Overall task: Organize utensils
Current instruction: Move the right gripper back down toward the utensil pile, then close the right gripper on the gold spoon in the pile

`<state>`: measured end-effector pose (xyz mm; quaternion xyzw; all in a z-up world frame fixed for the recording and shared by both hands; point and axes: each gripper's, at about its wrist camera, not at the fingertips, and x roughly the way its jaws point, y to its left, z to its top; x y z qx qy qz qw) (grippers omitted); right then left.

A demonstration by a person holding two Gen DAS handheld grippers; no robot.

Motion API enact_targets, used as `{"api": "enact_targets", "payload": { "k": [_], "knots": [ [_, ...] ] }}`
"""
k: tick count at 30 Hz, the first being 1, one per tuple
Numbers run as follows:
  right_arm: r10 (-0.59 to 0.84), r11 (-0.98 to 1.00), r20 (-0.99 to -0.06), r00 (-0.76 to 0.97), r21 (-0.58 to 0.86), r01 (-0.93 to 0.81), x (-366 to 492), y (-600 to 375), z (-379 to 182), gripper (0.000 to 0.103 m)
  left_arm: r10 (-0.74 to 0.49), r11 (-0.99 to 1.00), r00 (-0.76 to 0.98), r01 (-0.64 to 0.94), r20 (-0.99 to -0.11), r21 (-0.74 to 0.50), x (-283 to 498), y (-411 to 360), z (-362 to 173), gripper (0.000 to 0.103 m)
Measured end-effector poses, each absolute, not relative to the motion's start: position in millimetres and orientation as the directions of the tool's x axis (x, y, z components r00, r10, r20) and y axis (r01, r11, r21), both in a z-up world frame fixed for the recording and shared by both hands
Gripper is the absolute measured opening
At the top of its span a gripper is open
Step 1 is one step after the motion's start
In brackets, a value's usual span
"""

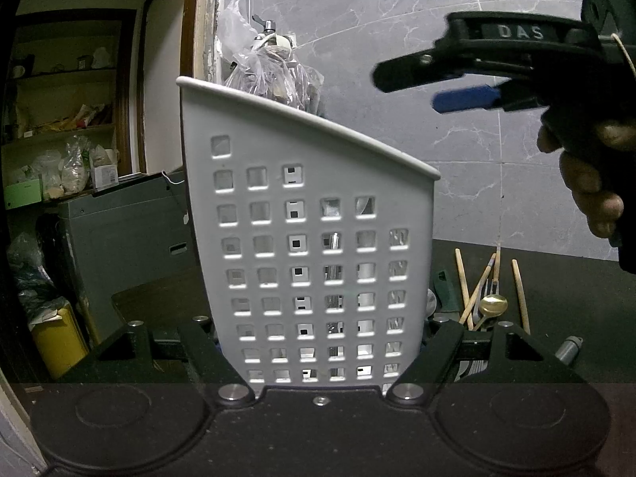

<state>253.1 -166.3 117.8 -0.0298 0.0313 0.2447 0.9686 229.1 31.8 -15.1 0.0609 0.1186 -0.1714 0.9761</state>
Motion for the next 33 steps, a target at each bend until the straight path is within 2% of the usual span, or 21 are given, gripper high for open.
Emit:
{"api": "enact_targets", "payload": {
  "k": [4, 7, 17, 26, 33],
  "knots": [
    [0.463, 0.886, -0.083, 0.883, 0.049, -0.460, 263.0, -189.0, 115.1, 0.100, -0.320, 0.934, 0.913, 0.349, -0.252, 0.078, 229.1, 32.0, -15.1, 0.076],
    [0.483, 0.874, -0.121, 0.867, 0.131, -0.469, 275.6, -204.7, 109.5, 0.103, -0.321, 0.934, 0.913, 0.349, -0.252, 0.079, 229.0, 32.0, -15.2, 0.076],
    [0.513, 0.826, -0.298, 0.805, 0.426, -0.369, 312.2, -257.6, 68.0, 0.103, -0.321, 0.934, 0.913, 0.349, -0.252, 0.079, 229.1, 31.8, -15.2, 0.076],
    [0.451, 0.821, -0.402, 0.797, 0.537, -0.194, 295.6, -283.1, 31.7, 0.103, -0.319, 0.934, 0.912, 0.349, -0.256, 0.080, 229.4, 33.0, -15.1, 0.076],
    [0.485, 0.774, -0.443, 0.754, 0.619, -0.133, 296.1, -286.9, 16.0, 0.102, -0.319, 0.934, 0.913, 0.349, -0.256, 0.080, 229.4, 32.9, -15.1, 0.076]
  ]
}}
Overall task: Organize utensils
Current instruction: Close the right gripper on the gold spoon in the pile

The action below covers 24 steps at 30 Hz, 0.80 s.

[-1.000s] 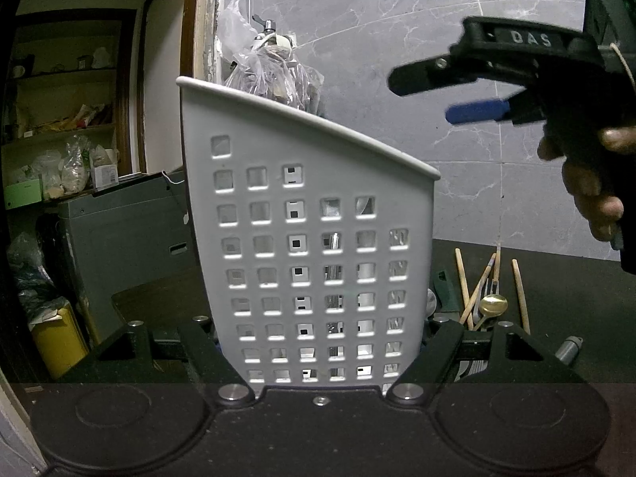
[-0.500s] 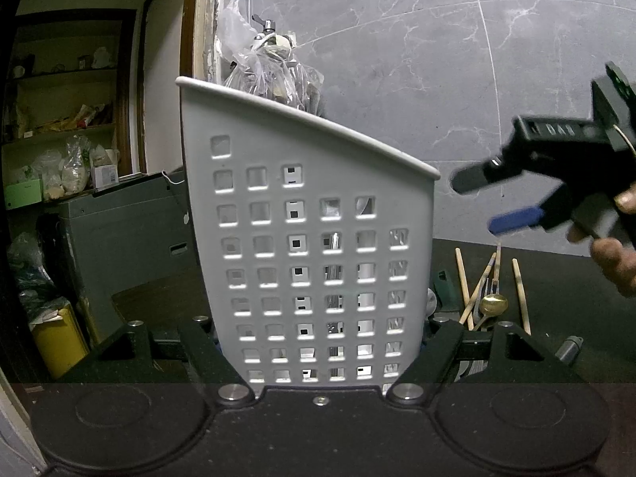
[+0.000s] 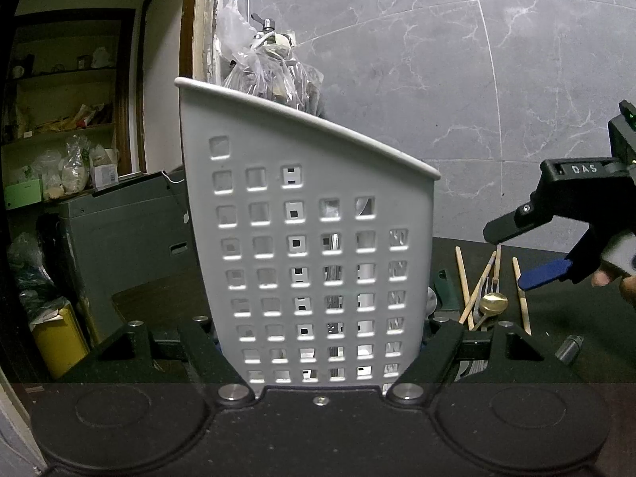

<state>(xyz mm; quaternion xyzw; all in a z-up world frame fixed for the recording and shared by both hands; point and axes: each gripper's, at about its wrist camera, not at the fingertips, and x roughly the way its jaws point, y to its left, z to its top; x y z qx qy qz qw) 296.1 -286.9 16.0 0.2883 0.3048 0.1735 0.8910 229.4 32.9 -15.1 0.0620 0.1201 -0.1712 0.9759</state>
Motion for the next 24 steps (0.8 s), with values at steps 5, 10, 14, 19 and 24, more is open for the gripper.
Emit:
{"api": "enact_targets", "payload": {
  "k": [5, 10, 14, 19, 24],
  "knots": [
    [0.492, 0.773, -0.468, 0.734, 0.623, -0.122, 298.5, -281.4, 9.1, 0.102, -0.320, 0.933, 0.912, 0.350, -0.256, 0.079, 229.8, 32.9, -14.8, 0.076],
    [0.488, 0.775, -0.478, 0.730, 0.622, -0.111, 298.7, -277.6, 8.3, 0.101, -0.320, 0.933, 0.912, 0.350, -0.256, 0.079, 229.9, 32.8, -14.9, 0.076],
    [0.489, 0.781, -0.494, 0.718, 0.615, -0.109, 299.4, -275.0, 7.6, 0.096, -0.320, 0.934, 0.912, 0.349, -0.256, 0.080, 230.0, 33.1, -14.9, 0.076],
    [0.463, 0.812, -0.531, 0.709, 0.576, -0.099, 302.2, -269.6, 5.1, 0.077, -0.320, 0.934, 0.912, 0.349, -0.256, 0.080, 230.0, 33.0, -14.9, 0.076],
    [0.408, 0.852, -0.561, 0.720, 0.517, -0.080, 301.4, -264.6, 6.1, 0.053, -0.320, 0.933, 0.912, 0.350, -0.256, 0.080, 229.9, 32.8, -14.9, 0.076]
  ]
}}
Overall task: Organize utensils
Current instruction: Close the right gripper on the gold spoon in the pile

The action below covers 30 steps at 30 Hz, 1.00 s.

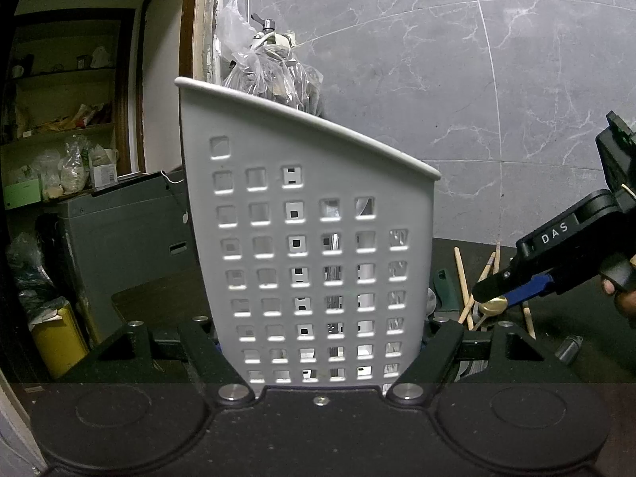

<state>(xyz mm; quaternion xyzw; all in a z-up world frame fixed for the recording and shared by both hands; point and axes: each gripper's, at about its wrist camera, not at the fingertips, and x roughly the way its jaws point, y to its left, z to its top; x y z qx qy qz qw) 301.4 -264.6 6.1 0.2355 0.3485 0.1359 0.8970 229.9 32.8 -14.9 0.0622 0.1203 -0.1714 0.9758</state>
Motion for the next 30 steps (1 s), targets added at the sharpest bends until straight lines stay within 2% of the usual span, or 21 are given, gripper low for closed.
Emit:
{"api": "enact_targets", "payload": {
  "k": [8, 11, 13, 20, 30],
  "knots": [
    [0.353, 0.893, -0.583, 0.732, 0.443, -0.078, 296.9, -258.1, 6.8, 0.041, -0.320, 0.934, 0.912, 0.349, -0.256, 0.080, 230.1, 32.9, -15.0, 0.076],
    [0.331, 0.901, -0.589, 0.737, 0.431, -0.061, 295.4, -259.1, 6.1, 0.029, -0.320, 0.933, 0.912, 0.350, -0.256, 0.080, 230.1, 32.8, -15.0, 0.076],
    [0.320, 0.901, -0.592, 0.740, 0.431, -0.046, 295.1, -261.2, 4.1, 0.014, -0.320, 0.934, 0.912, 0.349, -0.256, 0.080, 230.0, 32.7, -15.0, 0.076],
    [0.336, 0.881, -0.572, 0.749, 0.471, -0.036, 294.3, -267.6, -1.8, 0.007, -0.319, 0.934, 0.912, 0.349, -0.256, 0.080, 230.0, 32.6, -15.1, 0.076],
    [0.356, 0.857, -0.551, 0.755, 0.515, -0.028, 286.9, -276.0, -0.1, 0.005, -0.320, 0.934, 0.912, 0.349, -0.256, 0.080, 230.0, 32.6, -15.1, 0.076]
  ]
}}
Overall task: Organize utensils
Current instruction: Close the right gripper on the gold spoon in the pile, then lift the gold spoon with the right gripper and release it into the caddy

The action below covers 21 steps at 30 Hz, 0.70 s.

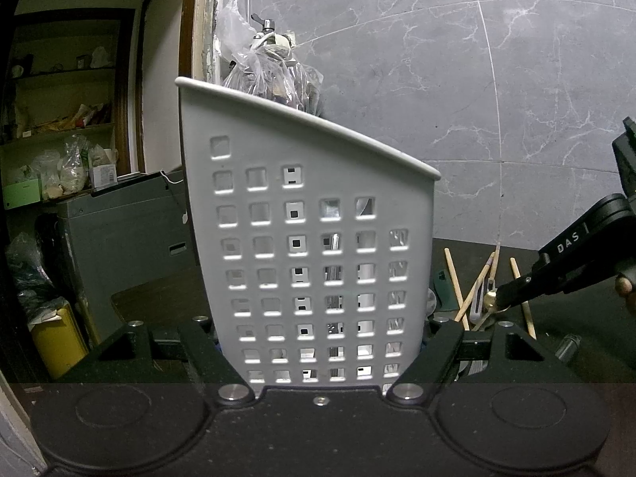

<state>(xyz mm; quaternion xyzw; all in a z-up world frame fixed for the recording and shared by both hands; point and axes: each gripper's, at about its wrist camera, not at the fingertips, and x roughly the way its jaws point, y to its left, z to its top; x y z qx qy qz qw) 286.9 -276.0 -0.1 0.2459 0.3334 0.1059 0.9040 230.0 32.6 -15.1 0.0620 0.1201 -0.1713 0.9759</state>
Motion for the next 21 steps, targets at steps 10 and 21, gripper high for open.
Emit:
{"api": "enact_targets", "payload": {
  "k": [10, 21],
  "knots": [
    [0.338, 0.873, -0.500, 0.797, 0.484, -0.067, 269.4, -272.2, 17.9, 0.003, -0.320, 0.934, 0.912, 0.349, -0.256, 0.080, 230.0, 32.7, -15.2, 0.076],
    [0.288, 0.914, -0.420, 0.861, 0.389, -0.116, 245.8, -267.2, 41.2, 0.001, -0.319, 0.934, 0.912, 0.349, -0.256, 0.080, 230.0, 32.7, -15.3, 0.076]
  ]
}}
